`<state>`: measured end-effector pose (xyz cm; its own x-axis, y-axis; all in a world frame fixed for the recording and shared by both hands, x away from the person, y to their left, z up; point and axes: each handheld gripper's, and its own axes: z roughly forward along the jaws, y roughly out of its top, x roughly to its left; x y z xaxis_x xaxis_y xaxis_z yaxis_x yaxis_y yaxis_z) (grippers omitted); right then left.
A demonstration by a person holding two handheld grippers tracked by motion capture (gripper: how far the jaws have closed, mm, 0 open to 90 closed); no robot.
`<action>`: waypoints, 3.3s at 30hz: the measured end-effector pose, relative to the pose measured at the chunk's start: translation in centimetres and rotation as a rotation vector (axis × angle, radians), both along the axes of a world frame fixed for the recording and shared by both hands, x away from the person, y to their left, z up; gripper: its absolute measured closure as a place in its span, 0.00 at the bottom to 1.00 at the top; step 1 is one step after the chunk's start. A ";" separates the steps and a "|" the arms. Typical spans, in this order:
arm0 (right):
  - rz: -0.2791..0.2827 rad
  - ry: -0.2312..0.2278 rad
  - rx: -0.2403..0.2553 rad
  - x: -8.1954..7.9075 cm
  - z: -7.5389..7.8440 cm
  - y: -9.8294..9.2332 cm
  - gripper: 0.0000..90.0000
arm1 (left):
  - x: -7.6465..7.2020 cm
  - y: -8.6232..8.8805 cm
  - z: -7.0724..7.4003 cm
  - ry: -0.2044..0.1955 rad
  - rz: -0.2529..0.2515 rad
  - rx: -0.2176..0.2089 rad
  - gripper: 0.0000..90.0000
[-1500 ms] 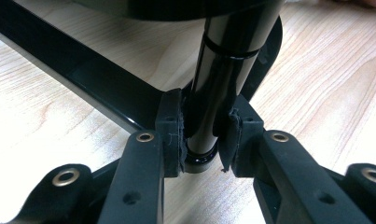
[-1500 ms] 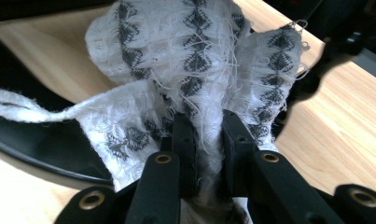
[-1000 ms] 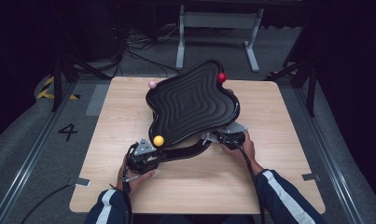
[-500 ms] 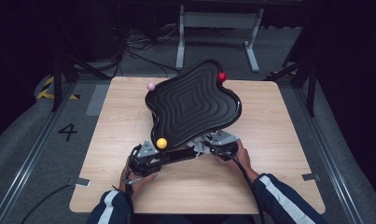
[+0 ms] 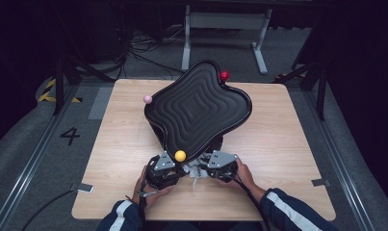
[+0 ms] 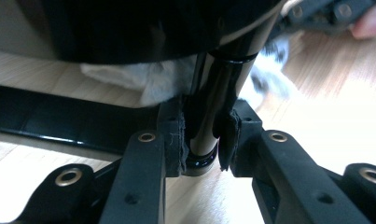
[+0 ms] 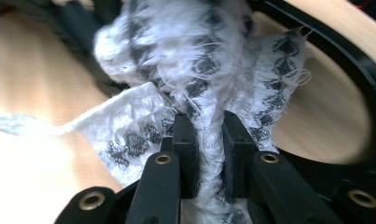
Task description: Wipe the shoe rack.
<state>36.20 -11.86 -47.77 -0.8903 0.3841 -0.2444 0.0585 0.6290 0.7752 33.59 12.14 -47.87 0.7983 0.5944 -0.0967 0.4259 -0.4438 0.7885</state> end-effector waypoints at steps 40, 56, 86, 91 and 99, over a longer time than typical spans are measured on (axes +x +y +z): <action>-0.283 -0.087 0.072 2.4 2.1 -10.7 0.89 | -0.3 -0.5 0.0 -0.027 -0.003 0.019 0.80; -0.310 -0.254 0.395 -1.5 8.7 -11.6 0.89 | 0.1 -1.4 0.0 -0.031 -0.029 0.022 0.81; 0.023 -0.224 0.103 -2.5 6.5 -2.1 0.89 | 1.8 -2.4 0.0 -0.020 0.035 0.016 0.81; 0.057 -0.225 0.081 -3.1 6.1 -0.7 0.88 | 1.8 -2.4 0.0 -0.022 0.040 0.016 0.80; 0.043 -0.216 0.088 -2.8 6.5 -0.9 0.89 | 1.9 -2.3 0.0 -0.033 0.037 0.028 0.81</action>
